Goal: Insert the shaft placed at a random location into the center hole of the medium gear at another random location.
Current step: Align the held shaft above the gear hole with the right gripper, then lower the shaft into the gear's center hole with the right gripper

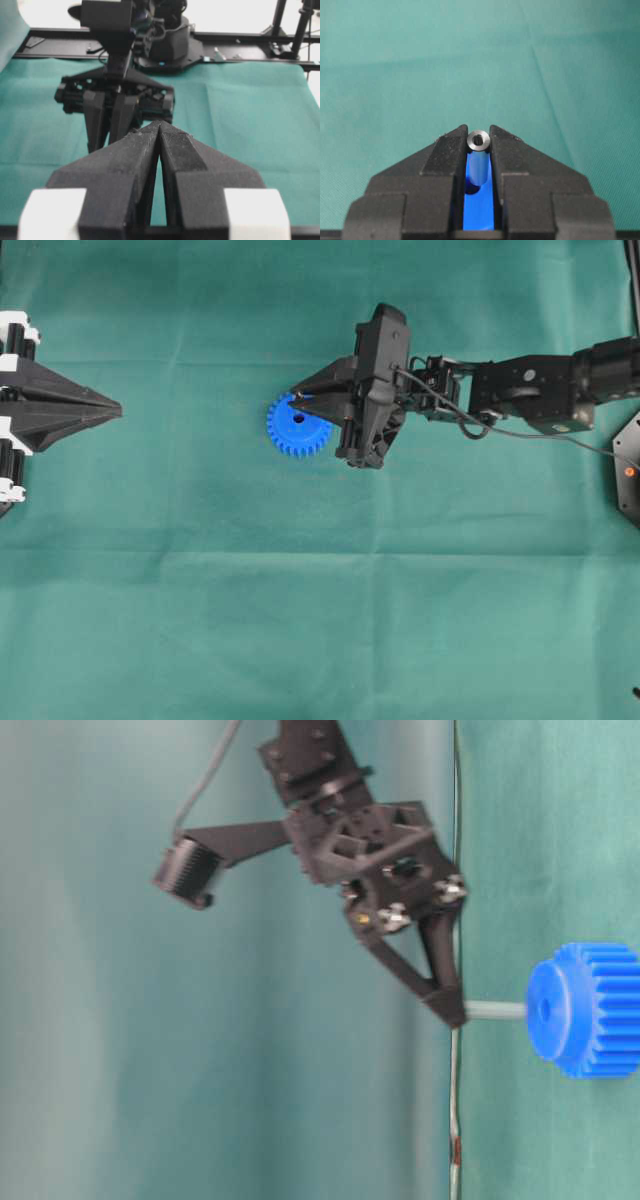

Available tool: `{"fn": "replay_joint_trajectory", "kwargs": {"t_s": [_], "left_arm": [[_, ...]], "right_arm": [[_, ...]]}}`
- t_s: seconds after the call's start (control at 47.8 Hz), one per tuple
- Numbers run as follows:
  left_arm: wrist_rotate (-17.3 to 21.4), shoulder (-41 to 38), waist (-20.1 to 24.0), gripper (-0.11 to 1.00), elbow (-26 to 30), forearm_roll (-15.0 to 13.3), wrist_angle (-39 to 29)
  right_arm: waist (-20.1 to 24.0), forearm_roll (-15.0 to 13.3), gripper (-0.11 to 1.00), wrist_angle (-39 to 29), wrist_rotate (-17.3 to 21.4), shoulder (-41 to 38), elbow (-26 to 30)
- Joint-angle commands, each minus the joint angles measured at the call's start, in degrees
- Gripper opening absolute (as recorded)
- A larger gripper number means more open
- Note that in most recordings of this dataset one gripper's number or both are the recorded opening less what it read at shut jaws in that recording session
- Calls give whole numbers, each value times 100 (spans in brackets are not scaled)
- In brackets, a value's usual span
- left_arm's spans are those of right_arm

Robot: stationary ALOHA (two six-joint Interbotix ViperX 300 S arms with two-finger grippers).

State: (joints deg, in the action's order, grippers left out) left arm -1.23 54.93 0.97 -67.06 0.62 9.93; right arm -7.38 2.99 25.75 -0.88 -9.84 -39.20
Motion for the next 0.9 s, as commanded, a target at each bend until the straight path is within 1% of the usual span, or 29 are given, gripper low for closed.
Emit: {"fn": "replay_joint_trajectory", "kwargs": {"t_s": [0.0,0.251,0.481,0.628,0.879], "left_arm": [[0,-44,9,0,70,18,26],[0,-44,9,0,62,18,26],[0,-44,9,0,62,18,26],[0,-44,0,0,62,18,26],[0,-44,9,0,62,18,18]], "right_arm": [[9,35,13,149,0,-18,62],[9,44,13,246,18,-193,62],[9,62,13,290,18,-202,62],[9,62,13,264,9,-44,53],[9,53,13,35,-26,527,53]]}}
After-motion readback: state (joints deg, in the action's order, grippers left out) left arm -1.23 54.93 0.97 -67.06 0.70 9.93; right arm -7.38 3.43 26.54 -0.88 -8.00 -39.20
